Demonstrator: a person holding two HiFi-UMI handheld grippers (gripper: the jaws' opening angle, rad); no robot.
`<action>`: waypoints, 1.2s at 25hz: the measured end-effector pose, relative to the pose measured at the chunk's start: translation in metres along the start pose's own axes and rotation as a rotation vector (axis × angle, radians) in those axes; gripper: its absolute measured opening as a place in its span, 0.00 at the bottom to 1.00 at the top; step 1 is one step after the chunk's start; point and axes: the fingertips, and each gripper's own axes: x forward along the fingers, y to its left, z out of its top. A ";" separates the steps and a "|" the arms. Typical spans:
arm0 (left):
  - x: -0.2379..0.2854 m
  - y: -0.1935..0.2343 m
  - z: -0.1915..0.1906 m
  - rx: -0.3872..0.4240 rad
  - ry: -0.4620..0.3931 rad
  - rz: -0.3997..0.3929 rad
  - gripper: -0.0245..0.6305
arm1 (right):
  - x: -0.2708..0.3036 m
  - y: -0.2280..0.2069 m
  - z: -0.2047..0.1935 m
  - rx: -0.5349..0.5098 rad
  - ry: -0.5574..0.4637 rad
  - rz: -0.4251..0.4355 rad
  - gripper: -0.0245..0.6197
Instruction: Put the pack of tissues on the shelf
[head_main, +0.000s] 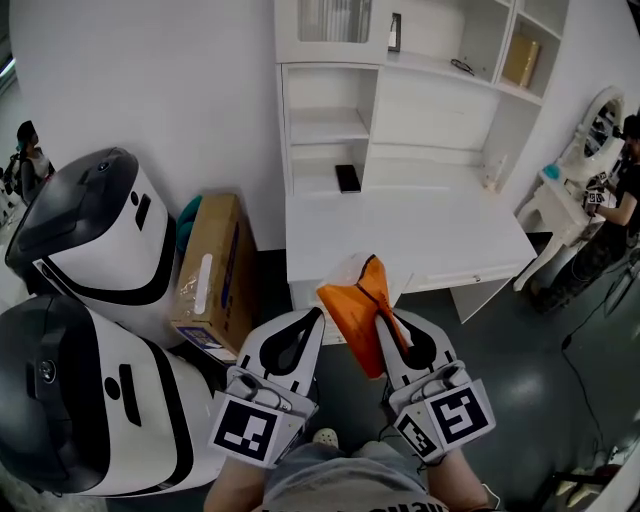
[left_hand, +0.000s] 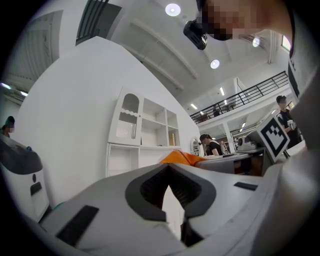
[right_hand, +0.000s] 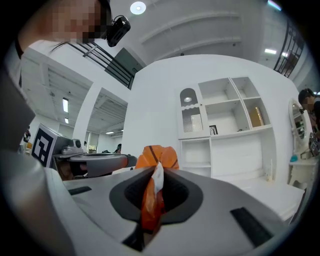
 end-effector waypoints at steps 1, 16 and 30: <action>-0.001 0.002 -0.001 0.002 -0.002 -0.005 0.10 | 0.000 0.001 -0.001 -0.006 0.000 -0.009 0.08; 0.016 0.015 -0.013 -0.015 0.006 -0.041 0.10 | 0.015 -0.011 -0.010 -0.010 0.014 -0.052 0.08; 0.087 0.041 -0.011 -0.012 -0.001 0.018 0.10 | 0.069 -0.069 -0.008 -0.004 0.011 0.019 0.08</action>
